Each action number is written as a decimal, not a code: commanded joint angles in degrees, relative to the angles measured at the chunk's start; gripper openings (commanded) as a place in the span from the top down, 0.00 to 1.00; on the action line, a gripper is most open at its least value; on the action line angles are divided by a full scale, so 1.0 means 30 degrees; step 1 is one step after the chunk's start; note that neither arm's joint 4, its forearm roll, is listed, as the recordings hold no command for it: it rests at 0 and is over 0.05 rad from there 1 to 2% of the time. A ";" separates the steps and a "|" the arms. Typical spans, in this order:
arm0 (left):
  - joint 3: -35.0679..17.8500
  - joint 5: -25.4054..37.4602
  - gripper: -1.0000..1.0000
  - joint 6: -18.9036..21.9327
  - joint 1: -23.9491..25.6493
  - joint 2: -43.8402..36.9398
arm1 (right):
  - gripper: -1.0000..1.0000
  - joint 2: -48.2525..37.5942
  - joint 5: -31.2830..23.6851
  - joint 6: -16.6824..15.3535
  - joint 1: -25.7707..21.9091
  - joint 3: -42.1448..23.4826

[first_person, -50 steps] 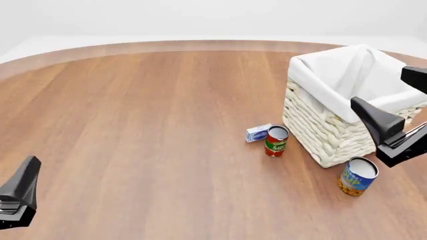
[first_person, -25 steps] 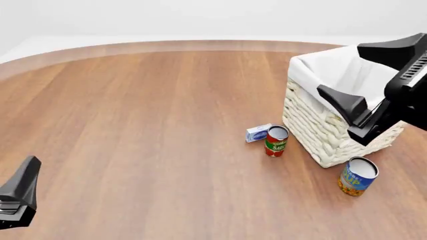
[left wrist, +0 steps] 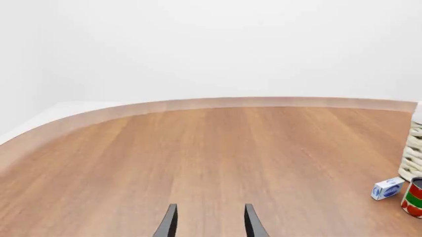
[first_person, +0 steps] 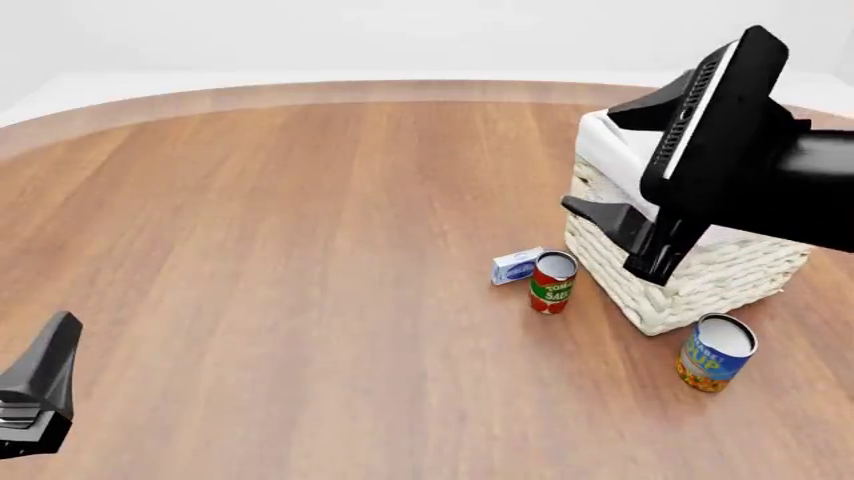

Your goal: Pick up the alphabet soup and the cream cheese box, and put them in the basket.

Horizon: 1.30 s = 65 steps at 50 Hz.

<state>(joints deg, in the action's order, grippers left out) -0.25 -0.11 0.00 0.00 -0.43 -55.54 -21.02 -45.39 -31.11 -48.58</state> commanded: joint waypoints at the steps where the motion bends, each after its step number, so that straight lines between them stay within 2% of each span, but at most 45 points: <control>1: 0.0000 0.0000 0.00 0.0000 0.0000 0.0000 | 0.00 -0.1596 -0.1542 -0.0307 -0.1072 -0.1140; 6: 0.0000 0.0000 0.00 0.0000 0.0000 0.0000 | 0.00 -0.1986 -0.2363 -0.0081 -0.1682 -0.1370; 9: 0.0000 0.0000 0.00 0.0000 0.0000 0.0000 | 0.00 -0.2037 -0.2327 -0.0448 -0.1893 -0.1339; 20: 0.0000 0.0000 0.00 0.0000 0.0000 0.0000 | 0.00 -0.2558 -0.2365 -0.0243 -0.2207 -0.1264; 49: 0.0000 0.0000 0.00 0.0000 0.0000 0.0000 | 0.00 -0.2647 -0.2192 -0.0418 -0.1877 -0.1240; 50: 0.0000 0.0000 0.00 0.0000 0.0000 0.0000 | 0.00 -0.2764 -0.1872 -0.0868 -0.1675 -0.1113; 56: 0.0000 0.0000 0.00 0.0000 0.0000 0.0000 | 0.00 -0.3135 -0.1647 -0.1162 -0.1522 -0.1061; 58: 0.0000 0.0000 0.00 0.0000 0.0000 0.0000 | 0.00 -0.3438 -0.1632 -0.1668 -0.1175 -0.0981; 65: 0.0000 0.0000 0.00 0.0000 0.0000 0.0000 | 0.00 -0.3954 -0.1924 -0.2010 -0.0890 -0.1401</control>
<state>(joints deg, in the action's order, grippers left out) -0.25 -0.11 0.00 0.00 -0.43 -65.53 -26.62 -49.54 -35.05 -52.17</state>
